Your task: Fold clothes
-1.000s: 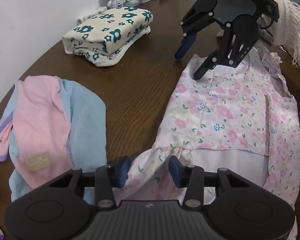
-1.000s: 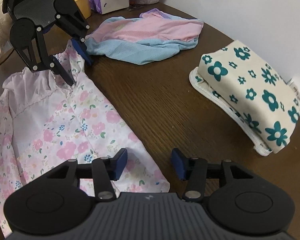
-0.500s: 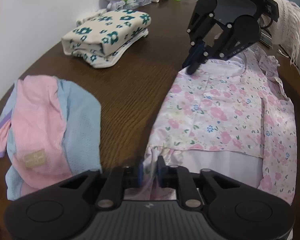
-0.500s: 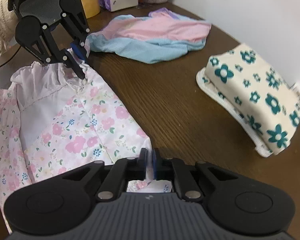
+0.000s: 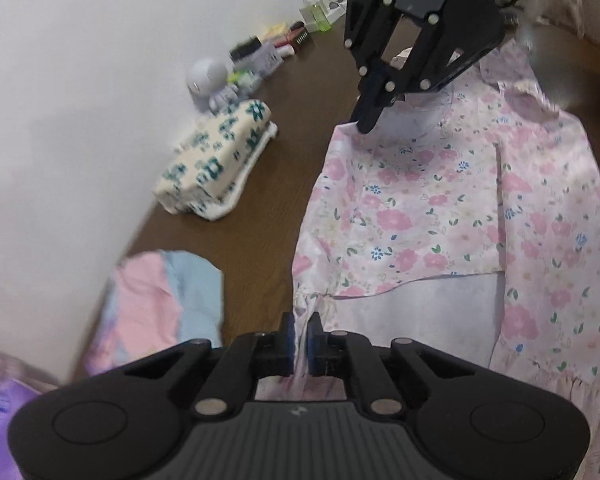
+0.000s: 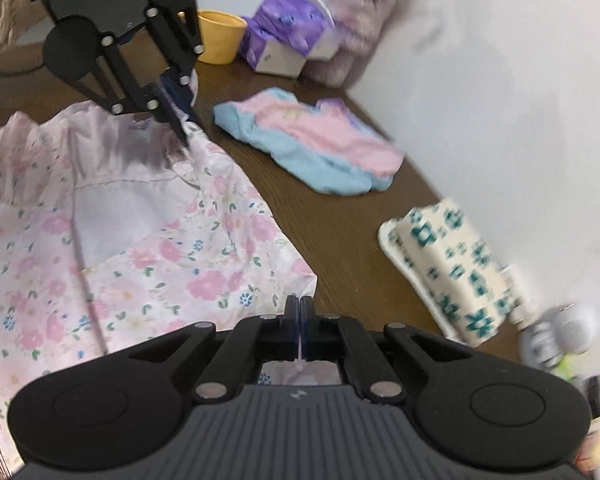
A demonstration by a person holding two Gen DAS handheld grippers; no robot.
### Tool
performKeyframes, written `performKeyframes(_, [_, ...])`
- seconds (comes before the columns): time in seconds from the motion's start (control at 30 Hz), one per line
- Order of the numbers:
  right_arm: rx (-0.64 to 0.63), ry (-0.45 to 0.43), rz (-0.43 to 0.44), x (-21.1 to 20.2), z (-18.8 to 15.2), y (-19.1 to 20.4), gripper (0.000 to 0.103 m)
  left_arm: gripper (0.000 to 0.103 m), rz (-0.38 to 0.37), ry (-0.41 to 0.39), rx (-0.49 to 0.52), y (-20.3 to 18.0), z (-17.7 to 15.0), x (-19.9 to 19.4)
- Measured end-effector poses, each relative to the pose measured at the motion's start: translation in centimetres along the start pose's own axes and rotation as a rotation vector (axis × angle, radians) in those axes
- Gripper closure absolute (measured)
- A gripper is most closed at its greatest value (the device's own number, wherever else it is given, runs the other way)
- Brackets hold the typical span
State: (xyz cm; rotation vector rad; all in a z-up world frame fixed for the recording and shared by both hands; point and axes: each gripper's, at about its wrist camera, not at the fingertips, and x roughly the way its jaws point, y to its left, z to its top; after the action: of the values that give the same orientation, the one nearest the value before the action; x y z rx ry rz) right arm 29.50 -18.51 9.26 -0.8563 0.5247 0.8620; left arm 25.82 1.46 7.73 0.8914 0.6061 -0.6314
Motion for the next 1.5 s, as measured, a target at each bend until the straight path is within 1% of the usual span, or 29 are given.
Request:
performKeyframes(0.07, [-0.032, -0.025, -0.065, -1.3, -0.1, 1.5, 0.103, 0.099, 0.067, -0.015, 0.043, -1.5, 0.0, -1.0])
performKeyframes(0.17, [-0.063, -0.044, -0.138, -3.3, -1.0, 3.6, 0.103, 0.099, 0.172, -0.037, 0.107, -4.1, -0.2, -2.4])
performKeyframes(0.2, [-0.077, -0.044, -0.155, -3.9, -1.3, 4.5, 0.103, 0.099, 0.213, -0.042, 0.132, -5.1, -0.3, -2.9])
performKeyframes(0.3, [-0.106, -0.045, -0.19, -5.5, -2.1, 7.2, 0.103, 0.099, 0.284, -0.024, 0.186, -7.8, -0.9, -3.7])
performKeyframes(0.37, [-0.142, -0.042, -0.223, -6.2, -2.7, 9.4, 0.103, 0.099, 0.29, -0.018, 0.198, -9.6, -1.2, -4.2])
performKeyframes(0.43, [-0.15, -0.03, -0.25, -6.4, -3.2, 11.0, 0.103, 0.099, 0.306, -0.018, 0.212, -11.1, -1.4, -4.6])
performKeyframes(0.5, [-0.158, -0.012, -0.271, -6.3, -3.7, 12.4, 0.103, 0.099, 0.328, -0.019, 0.228, -12.8, -1.7, -4.9])
performKeyframes(0.57, [-0.187, 0.005, -0.302, -6.0, -4.3, 13.7, 0.103, 0.099, 0.332, -0.014, 0.247, -14.3, -1.9, -5.1])
performKeyframes(0.77, [-0.247, 0.023, -0.345, -5.2, -5.2, 17.3, 0.103, 0.099, 0.36, 0.018, 0.319, -17.7, -2.8, -4.6])
performKeyframes(0.93, [-0.27, 0.033, -0.365, -4.8, -5.7, 19.1, 0.103, 0.099, 0.356, 0.036, 0.335, -18.9, -3.3, -4.1])
performKeyframes(1.33, [-0.318, 0.053, -0.398, -4.7, -6.2, 20.8, 0.103, 0.099, 0.352, 0.042, 0.364, -20.0, -3.9, -3.8])
performKeyframes(1.5, [-0.33, 0.068, -0.382, -4.3, -6.5, 21.2, 0.103, 0.099, 0.357, 0.052, 0.429, -20.8, -4.2, -3.6])
